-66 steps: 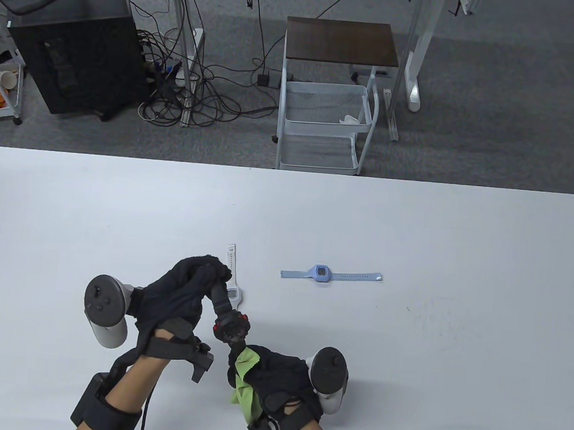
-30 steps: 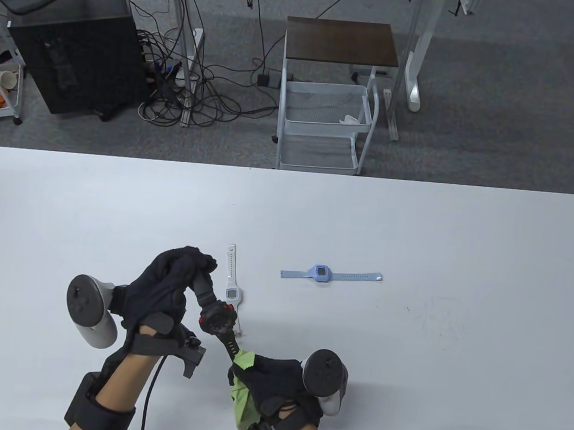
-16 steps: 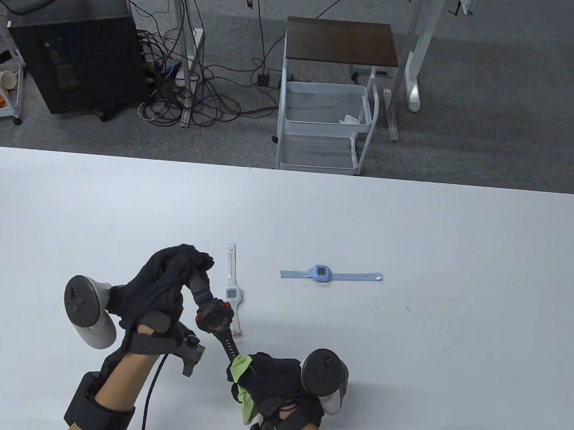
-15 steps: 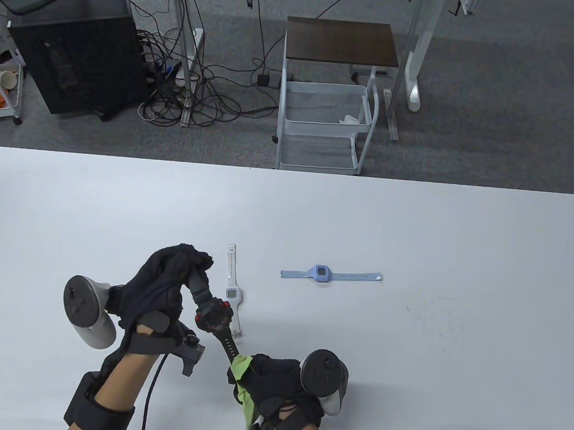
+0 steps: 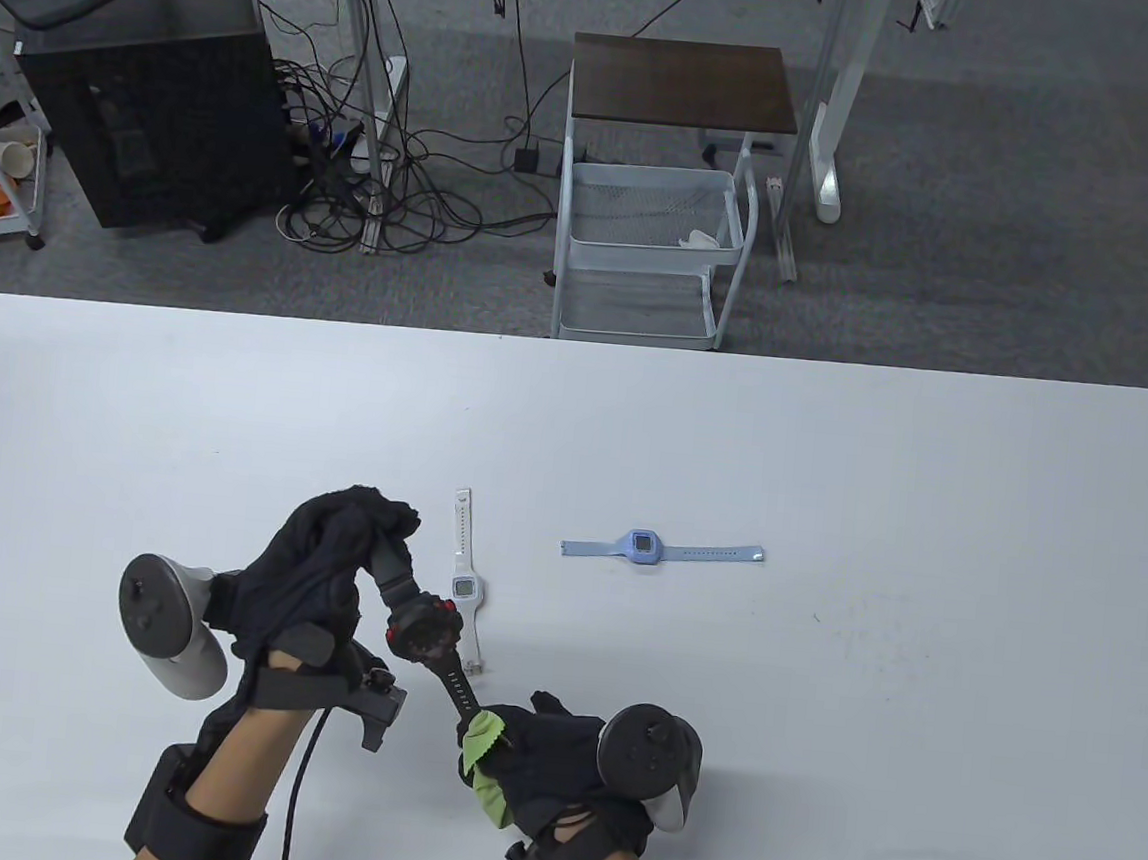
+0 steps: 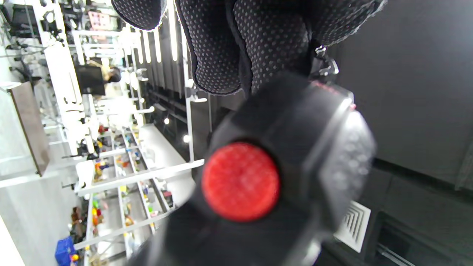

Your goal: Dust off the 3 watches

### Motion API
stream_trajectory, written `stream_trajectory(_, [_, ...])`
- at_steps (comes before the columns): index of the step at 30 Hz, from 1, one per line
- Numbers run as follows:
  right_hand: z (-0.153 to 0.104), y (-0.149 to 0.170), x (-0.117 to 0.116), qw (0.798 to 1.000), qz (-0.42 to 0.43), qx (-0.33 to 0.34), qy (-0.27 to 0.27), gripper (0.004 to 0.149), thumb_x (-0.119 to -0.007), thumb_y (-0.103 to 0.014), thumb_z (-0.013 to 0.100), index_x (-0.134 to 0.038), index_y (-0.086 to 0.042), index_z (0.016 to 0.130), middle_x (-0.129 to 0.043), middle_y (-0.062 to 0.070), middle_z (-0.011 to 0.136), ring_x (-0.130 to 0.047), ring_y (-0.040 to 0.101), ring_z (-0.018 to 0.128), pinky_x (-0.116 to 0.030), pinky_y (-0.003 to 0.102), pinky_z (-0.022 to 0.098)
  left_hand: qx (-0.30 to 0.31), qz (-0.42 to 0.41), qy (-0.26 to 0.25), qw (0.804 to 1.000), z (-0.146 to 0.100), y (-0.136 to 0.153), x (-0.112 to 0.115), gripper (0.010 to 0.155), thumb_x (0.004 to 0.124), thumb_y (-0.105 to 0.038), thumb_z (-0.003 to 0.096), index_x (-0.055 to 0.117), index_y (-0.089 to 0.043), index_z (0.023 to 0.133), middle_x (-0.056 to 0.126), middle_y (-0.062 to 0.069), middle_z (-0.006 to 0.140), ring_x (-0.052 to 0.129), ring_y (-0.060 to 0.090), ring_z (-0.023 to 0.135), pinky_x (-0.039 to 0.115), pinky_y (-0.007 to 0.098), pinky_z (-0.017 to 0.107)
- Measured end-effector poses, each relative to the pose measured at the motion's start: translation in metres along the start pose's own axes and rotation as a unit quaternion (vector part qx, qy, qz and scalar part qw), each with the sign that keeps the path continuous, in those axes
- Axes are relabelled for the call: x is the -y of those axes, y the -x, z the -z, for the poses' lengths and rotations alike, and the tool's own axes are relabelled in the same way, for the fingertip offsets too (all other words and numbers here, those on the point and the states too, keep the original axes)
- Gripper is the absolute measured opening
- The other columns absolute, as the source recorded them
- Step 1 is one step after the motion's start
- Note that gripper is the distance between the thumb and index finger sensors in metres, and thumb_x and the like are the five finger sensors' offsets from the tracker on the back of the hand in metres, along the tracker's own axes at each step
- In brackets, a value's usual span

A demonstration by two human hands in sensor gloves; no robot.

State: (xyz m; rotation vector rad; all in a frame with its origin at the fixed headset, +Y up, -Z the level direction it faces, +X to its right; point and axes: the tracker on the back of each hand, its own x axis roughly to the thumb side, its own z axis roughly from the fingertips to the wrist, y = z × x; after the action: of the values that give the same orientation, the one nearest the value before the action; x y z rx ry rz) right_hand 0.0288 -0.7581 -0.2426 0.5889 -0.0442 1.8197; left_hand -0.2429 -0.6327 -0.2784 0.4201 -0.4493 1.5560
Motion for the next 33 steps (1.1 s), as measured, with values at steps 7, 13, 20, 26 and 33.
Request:
stream_trajectory(7, [-0.001,0.000,0.004,1.000,-0.011,0.000,0.011,0.044,-0.085,-0.044,0.039,-0.100,-0.005,0.055,-0.110,0.006,0.026,-0.106,0.025,0.019,-0.057,0.071,0.049,0.008,0.004,-0.002,1.000,0.000,-0.003,-0.003,0.044,0.067,-0.052,0.0604,0.074,-0.021,0.091,0.096,-0.017,0.064,0.094,0.011,0.083,0.060,0.054,0.076])
stream_trajectory(13, [0.003,-0.002,0.012,0.990,-0.140,0.020,-0.006,0.041,-0.088,-0.035,0.036,-0.096,-0.010,0.068,-0.110,0.011,0.045,-0.106,0.032,0.038,-0.051,0.074,0.051,0.011,0.010,-0.001,1.000,-0.001,-0.002,-0.002,0.044,0.066,-0.052,0.0603,0.074,-0.021,0.090,0.096,-0.018,0.064,0.095,0.011,0.083,0.060,0.054,0.076])
stream_trajectory(20, [0.005,0.005,0.026,0.976,-0.216,0.003,-0.019,0.043,-0.087,-0.039,0.038,-0.096,-0.010,0.069,-0.110,0.014,0.052,-0.102,0.039,0.045,-0.047,0.076,0.052,0.006,0.021,0.002,1.000,0.000,0.004,-0.004,0.044,0.066,-0.052,0.0604,0.074,-0.021,0.091,0.095,-0.017,0.065,0.095,0.011,0.083,0.060,0.055,0.076])
stream_trajectory(26, [0.004,0.008,0.037,0.975,-0.221,-0.014,-0.034,0.049,-0.084,-0.043,0.041,-0.094,-0.009,0.074,-0.103,0.024,0.065,-0.092,0.049,0.056,-0.037,0.080,0.051,-0.009,0.026,0.022,0.999,-0.002,0.020,0.007,0.044,0.066,-0.052,0.0604,0.074,-0.022,0.091,0.095,-0.017,0.065,0.094,0.012,0.083,0.060,0.055,0.076])
stream_trajectory(33, [0.006,0.021,0.049,0.959,-0.262,-0.076,-0.072,0.052,-0.081,-0.044,0.042,-0.092,-0.009,0.079,-0.085,0.032,0.084,-0.073,0.058,0.073,-0.024,0.083,0.050,-0.026,0.038,0.050,0.998,-0.004,0.034,0.017,0.044,0.066,-0.052,0.0606,0.074,-0.022,0.091,0.095,-0.017,0.065,0.094,0.012,0.083,0.060,0.055,0.076])
